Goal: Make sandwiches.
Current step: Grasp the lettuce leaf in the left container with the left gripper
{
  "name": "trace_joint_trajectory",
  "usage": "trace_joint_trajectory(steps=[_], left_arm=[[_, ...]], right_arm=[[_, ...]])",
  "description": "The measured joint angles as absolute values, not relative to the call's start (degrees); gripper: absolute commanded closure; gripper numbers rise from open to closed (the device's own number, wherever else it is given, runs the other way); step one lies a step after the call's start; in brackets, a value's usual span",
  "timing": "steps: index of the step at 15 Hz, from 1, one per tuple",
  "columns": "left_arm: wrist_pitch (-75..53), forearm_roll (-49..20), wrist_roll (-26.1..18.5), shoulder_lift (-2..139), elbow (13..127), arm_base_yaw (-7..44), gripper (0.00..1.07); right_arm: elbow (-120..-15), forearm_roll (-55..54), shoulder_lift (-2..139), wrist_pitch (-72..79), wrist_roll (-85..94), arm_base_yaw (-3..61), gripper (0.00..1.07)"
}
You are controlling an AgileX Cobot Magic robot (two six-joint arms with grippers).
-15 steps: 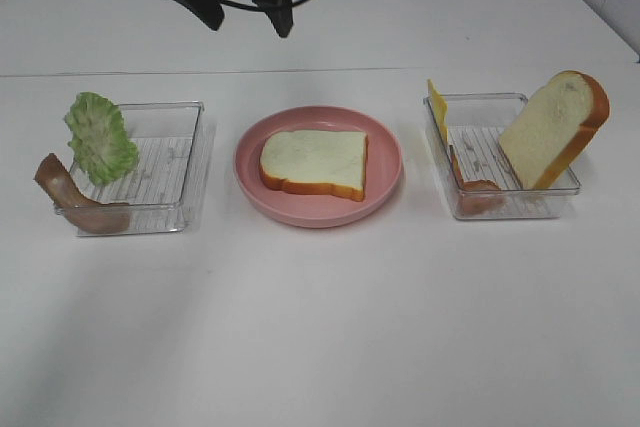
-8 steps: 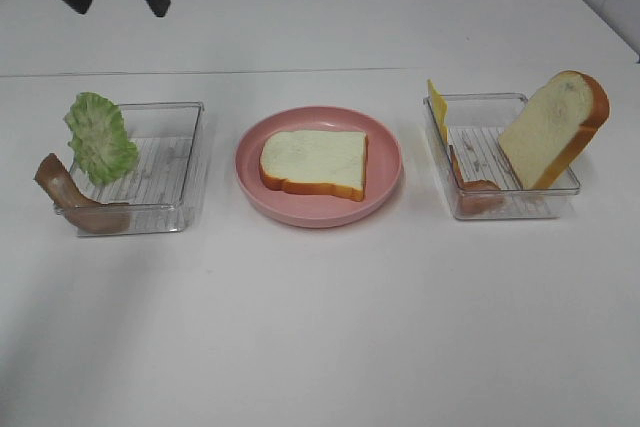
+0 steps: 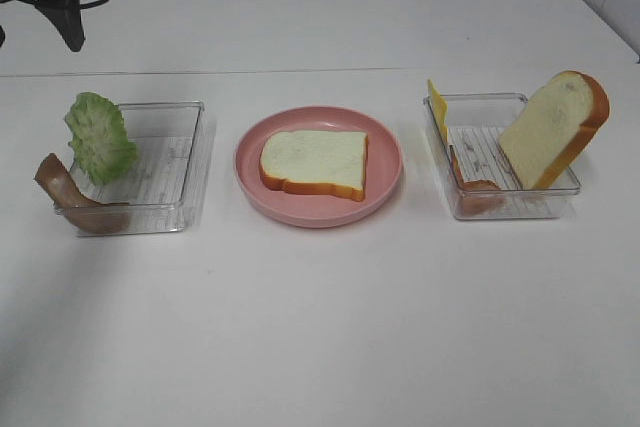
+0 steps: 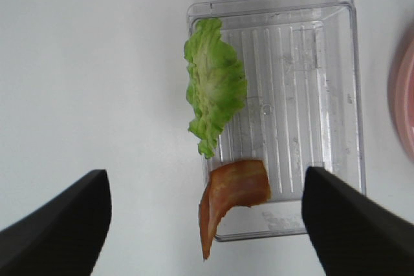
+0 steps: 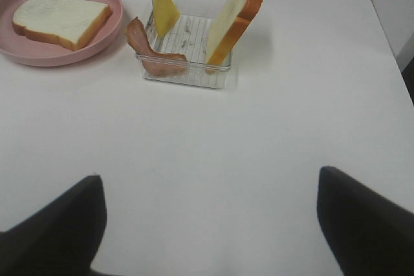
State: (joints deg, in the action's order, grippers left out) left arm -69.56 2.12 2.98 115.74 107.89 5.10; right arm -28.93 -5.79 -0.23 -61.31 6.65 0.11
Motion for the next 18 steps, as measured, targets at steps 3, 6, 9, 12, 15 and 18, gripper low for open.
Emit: trace_joint_trajectory(steps=[3, 6, 9, 12, 15, 18], left_arm=[[-66.5, 3.0, 3.0, 119.5, 107.8, 5.1, 0.32], [-61.8, 3.8, 3.0, 125.7, 107.8, 5.1, 0.32], [-59.1, 3.0, 3.0, 128.9, 107.8, 5.1, 0.32], [-57.9, 1.1, 3.0, 130.4, 107.8, 5.1, 0.36], [-57.8, 0.6, 3.0, 131.7, 107.8, 5.1, 0.59], [-57.9, 0.6, 3.0, 131.7, 107.8, 5.1, 0.9]], right_arm=[[-28.9, -5.8, -0.2, -61.3, 6.6, 0.1, 0.29], [-28.9, -5.8, -0.2, -61.3, 6.6, 0.1, 0.29], [-28.9, -5.8, -0.2, -61.3, 6.6, 0.1, 0.29], [-28.9, -5.8, -0.2, -61.3, 6.6, 0.1, 0.29], [-28.9, -5.8, -0.2, -61.3, 6.6, 0.1, 0.29], [-28.9, -5.8, -0.2, -61.3, 6.6, 0.1, 0.29]])
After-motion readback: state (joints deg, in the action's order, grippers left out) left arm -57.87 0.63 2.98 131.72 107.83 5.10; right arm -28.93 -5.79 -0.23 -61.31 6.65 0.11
